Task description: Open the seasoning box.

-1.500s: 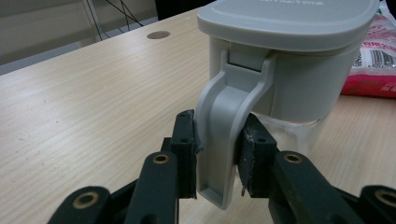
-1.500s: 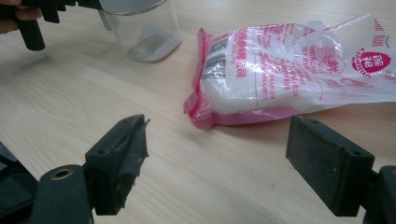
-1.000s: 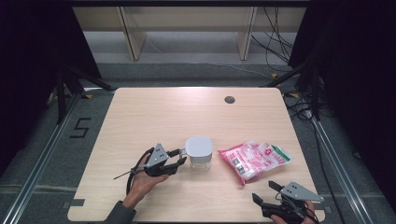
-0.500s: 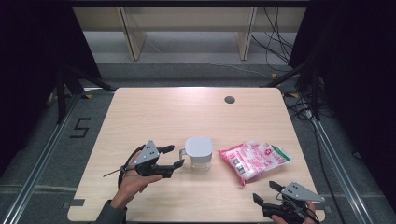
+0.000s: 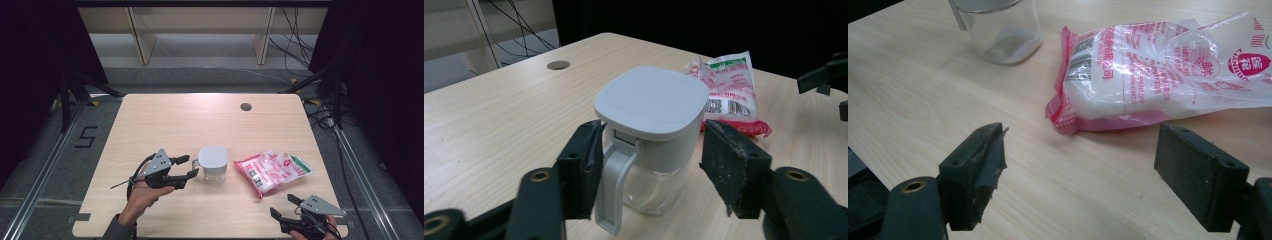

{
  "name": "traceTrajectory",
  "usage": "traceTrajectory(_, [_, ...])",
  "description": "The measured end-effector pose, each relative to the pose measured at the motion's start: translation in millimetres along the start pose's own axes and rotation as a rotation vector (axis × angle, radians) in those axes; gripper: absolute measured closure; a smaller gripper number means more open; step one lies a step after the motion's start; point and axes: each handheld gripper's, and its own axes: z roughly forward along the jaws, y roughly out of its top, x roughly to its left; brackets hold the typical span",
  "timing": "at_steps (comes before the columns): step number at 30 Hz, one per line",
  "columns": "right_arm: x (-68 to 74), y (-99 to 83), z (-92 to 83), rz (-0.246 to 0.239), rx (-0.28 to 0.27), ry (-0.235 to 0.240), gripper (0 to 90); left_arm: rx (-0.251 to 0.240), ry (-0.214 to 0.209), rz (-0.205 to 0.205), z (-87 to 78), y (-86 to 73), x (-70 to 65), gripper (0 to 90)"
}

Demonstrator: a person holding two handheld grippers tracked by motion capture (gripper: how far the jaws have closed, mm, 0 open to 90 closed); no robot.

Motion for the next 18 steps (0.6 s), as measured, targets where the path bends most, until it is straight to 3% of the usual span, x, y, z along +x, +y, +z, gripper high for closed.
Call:
traceTrajectory(2, [-1.0, -0.1, -0.1, -0.021, -0.005, -0.007, 21.1, -0.012, 0.005, 0.006, -0.4, 2.4, -1.1, 54.6])
traceTrajectory(3, [0.4, -0.6, -0.2, -0.003, -0.001, 0.001, 21.1, -0.016, 0.012, 0.029, -0.7, 4.1, -1.5, 60.4])
traceTrajectory(4, [3.0, -0.8, -2.4, 0.027, 0.02, 0.001, 21.1, -0.028, 0.025, 0.028, 0.2, 5.6, -2.4, 64.3])
traceTrajectory(6, [0.9, -0.3, -2.1, -0.029, -0.001, -0.007, 21.3, -0.028, 0.026, 0.042, 2.4, 7.1, -4.9, 77.5])
traceTrajectory(8, [1.8, -0.4, -2.0, -0.026, -0.001, -0.008, 21.3, -0.012, 0.038, 0.056, 4.7, 8.8, -8.3, 79.6])
traceTrajectory(9, [5.6, -1.3, -3.1, 0.024, 0.02, -0.007, 21.3, -0.011, 0.035, 0.058, 6.3, 9.7, -9.1, 82.3])
traceTrajectory(11, [3.9, -1.6, -3.3, -0.005, 0.019, -0.013, 21.3, -0.016, 0.028, 0.06, 9.9, 10.7, -10.0, 85.7])
traceTrajectory(12, [3.8, -1.5, -3.1, -0.008, 0.016, -0.01, 21.3, -0.016, 0.011, 0.039, 12.3, 10.4, -10.8, 87.2])
traceTrajectory(14, [2.5, -1.4, -3.0, -0.024, 0.012, -0.018, 21.3, -0.016, 0.024, 0.041, 14.9, 10.0, -8.2, 89.4])
traceTrajectory(17, [3.8, -1.6, -2.4, -0.014, 0.017, -0.016, 21.3, -0.018, 0.034, 0.045, 17.9, 8.0, -3.6, 89.4])
traceTrajectory(18, [6.7, -1.5, -3.5, 0.02, 0.029, -0.01, 21.3, -0.023, 0.037, 0.042, 18.6, 7.1, -1.8, 89.4])
